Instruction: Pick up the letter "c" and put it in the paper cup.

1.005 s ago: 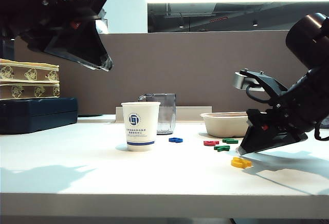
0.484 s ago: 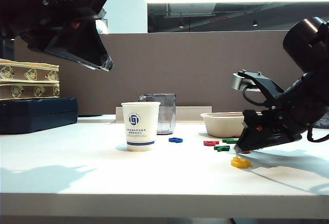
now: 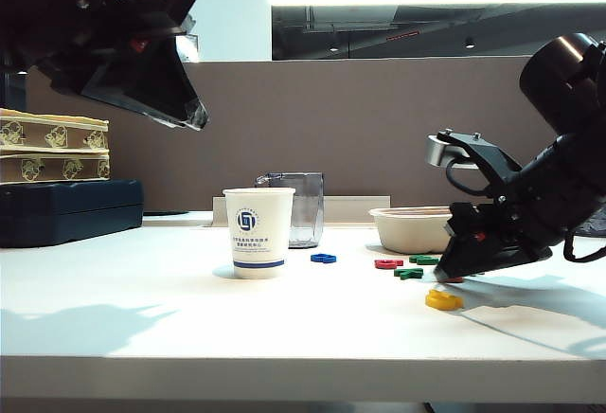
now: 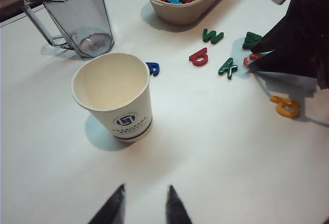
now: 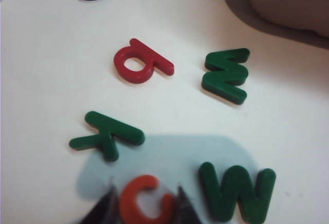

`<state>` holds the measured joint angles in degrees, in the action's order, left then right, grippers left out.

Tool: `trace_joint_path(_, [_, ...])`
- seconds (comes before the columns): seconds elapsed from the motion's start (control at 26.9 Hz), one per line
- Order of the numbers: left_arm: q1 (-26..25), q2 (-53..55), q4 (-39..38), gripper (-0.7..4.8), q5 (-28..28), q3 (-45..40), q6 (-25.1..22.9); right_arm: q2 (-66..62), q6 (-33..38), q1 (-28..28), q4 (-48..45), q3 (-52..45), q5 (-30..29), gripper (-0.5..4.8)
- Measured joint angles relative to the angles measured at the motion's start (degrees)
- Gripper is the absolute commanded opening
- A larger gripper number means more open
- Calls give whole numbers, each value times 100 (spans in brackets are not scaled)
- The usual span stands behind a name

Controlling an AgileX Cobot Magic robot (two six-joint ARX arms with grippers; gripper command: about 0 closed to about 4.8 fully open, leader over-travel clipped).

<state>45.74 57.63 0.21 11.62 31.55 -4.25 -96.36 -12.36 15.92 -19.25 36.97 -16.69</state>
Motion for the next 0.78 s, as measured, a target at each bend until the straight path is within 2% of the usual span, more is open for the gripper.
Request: trace_joint_path(0.78, [0, 0, 2, 98, 0, 0, 0, 177, 9, 0, 229, -35, 7, 144])
